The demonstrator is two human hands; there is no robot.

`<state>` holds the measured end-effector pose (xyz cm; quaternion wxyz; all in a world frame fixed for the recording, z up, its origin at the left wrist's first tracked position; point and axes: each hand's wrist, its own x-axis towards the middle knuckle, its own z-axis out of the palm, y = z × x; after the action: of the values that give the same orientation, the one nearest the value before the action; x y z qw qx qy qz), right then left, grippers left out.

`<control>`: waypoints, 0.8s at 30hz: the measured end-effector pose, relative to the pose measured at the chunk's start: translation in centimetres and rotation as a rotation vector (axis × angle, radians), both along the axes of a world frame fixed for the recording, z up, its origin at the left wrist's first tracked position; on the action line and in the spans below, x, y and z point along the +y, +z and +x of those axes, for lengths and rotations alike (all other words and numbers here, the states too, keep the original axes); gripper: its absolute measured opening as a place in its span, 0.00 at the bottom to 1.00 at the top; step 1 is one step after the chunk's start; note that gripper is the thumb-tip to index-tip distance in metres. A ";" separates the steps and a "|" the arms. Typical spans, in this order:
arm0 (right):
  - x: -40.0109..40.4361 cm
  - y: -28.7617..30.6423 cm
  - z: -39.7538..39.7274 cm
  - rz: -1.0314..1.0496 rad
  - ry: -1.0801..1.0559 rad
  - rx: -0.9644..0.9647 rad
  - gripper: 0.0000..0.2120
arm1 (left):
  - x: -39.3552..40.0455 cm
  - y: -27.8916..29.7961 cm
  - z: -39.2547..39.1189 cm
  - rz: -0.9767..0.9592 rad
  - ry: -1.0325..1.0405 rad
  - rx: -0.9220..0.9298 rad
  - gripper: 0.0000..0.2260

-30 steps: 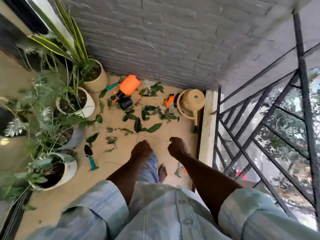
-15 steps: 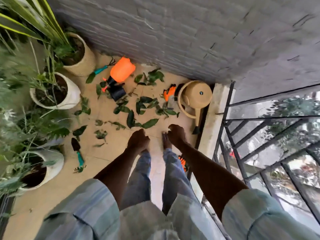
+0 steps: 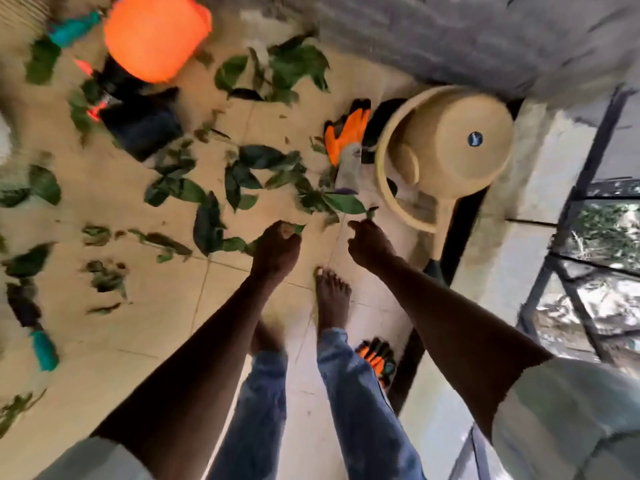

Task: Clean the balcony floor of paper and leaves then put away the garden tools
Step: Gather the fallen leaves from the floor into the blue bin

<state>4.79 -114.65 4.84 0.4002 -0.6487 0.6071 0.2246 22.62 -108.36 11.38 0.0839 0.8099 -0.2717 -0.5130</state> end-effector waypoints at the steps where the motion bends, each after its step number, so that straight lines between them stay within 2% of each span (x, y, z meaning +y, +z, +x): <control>1: -0.3 -2.9 0.0 -0.026 0.021 0.000 0.21 | -0.2 -2.6 -0.2 -0.007 0.033 0.007 0.14; 4: -1.0 -9.0 0.7 -0.204 -0.020 0.021 0.21 | -0.5 -8.1 -0.5 -0.031 0.098 0.024 0.15; 7: -1.1 -13.0 1.7 -0.337 -0.286 0.042 0.25 | -0.3 -12.1 -0.8 -0.053 0.152 0.030 0.14; 9: -0.5 -14.3 2.1 -0.420 -0.323 0.074 0.23 | 0.4 -13.9 -1.1 -0.053 0.161 0.030 0.14; 12: 0.3 -14.5 1.5 -0.444 -0.412 -0.059 0.13 | 1.7 -14.9 -1.5 -0.047 0.205 0.065 0.14; 15: 1.2 -12.4 0.8 -0.484 -0.576 -0.133 0.11 | 2.4 -14.4 -1.9 -0.051 0.381 0.180 0.15; 20: 4.5 -6.0 2.8 -0.235 -0.689 -0.443 0.08 | 0.5 -12.1 -4.1 0.017 0.906 0.811 0.16; 22: 5.0 -4.9 3.3 -0.144 -0.695 -0.472 0.08 | -0.2 -11.6 -5.2 0.032 0.941 0.861 0.11; 24: 3.9 -4.5 3.1 -0.069 -0.654 -0.498 0.07 | -0.9 -11.6 -5.8 0.012 0.952 0.832 0.06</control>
<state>7.88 -110.75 0.35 0.5632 -0.4690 0.6732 -0.0986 16.84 -109.22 -0.18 0.3969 0.5753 0.1769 -0.6930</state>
